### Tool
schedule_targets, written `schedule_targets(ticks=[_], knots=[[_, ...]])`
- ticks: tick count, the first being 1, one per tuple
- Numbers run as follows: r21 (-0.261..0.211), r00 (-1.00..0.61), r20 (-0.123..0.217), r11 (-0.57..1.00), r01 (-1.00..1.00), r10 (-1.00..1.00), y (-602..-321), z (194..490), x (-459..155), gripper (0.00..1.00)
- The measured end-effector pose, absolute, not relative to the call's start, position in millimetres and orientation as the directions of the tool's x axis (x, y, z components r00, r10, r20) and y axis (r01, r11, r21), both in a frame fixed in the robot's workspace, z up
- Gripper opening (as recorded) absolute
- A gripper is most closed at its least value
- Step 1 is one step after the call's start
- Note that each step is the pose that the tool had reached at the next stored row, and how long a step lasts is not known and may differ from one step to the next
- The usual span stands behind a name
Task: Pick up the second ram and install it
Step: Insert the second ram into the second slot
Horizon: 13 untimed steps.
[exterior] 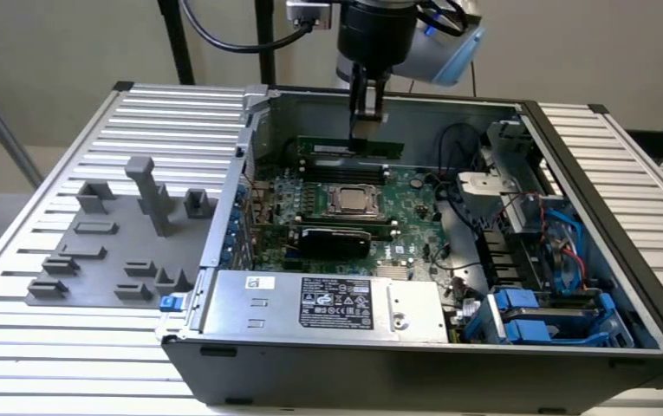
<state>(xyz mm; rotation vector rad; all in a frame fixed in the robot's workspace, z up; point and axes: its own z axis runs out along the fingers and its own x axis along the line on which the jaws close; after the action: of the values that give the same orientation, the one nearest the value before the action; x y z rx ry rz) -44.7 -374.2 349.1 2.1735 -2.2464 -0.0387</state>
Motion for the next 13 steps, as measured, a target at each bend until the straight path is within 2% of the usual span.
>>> schedule_targets(ticks=[13], knots=[[0.029,-0.033,-0.006,0.033,-0.999,-0.999,-376,326,-44,0.00]])
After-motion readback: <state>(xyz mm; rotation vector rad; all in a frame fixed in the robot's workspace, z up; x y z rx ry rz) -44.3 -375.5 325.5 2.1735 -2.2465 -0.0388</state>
